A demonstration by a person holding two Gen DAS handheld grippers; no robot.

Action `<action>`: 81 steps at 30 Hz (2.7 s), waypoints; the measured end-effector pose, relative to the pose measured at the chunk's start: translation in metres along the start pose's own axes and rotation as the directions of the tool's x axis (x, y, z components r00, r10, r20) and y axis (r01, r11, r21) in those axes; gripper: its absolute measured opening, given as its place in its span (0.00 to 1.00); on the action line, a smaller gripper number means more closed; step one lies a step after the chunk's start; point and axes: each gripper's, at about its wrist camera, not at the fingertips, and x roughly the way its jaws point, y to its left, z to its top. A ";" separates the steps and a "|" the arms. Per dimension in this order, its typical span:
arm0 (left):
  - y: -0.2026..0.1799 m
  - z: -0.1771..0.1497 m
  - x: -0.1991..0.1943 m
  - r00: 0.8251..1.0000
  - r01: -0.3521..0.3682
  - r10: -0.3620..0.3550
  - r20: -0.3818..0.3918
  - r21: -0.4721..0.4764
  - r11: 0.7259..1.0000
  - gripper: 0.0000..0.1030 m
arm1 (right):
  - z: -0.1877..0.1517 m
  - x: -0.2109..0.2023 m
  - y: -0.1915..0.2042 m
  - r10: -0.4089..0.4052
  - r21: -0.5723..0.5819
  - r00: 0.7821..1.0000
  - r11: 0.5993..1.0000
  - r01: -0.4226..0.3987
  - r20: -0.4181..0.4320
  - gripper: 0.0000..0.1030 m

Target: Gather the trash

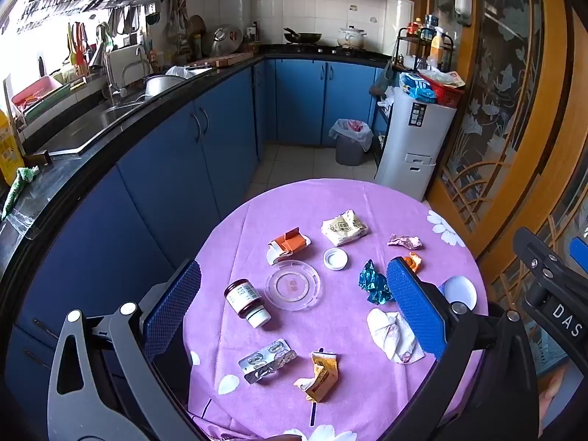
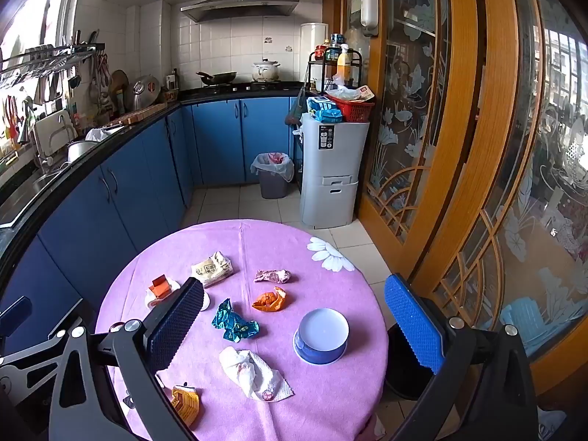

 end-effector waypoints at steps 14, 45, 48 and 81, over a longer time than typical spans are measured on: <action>0.000 0.000 0.000 1.000 -0.001 0.001 -0.003 -0.002 1.000 0.97 | -0.001 0.001 0.000 0.001 0.001 1.000 1.000 -0.001 -0.003 0.93; -0.003 -0.001 0.002 1.000 0.008 -0.008 -0.012 0.001 1.000 0.97 | -0.003 0.002 0.001 0.000 0.001 1.000 1.000 0.000 -0.007 0.93; -0.002 -0.001 0.002 1.000 0.007 -0.007 -0.012 0.001 1.000 0.97 | -0.003 0.002 0.001 0.001 0.001 1.000 1.000 -0.001 -0.009 0.93; -0.003 -0.004 0.003 1.000 0.011 -0.011 -0.011 0.003 1.000 0.97 | 0.001 -0.001 -0.001 0.002 0.002 1.000 1.000 -0.002 -0.008 0.93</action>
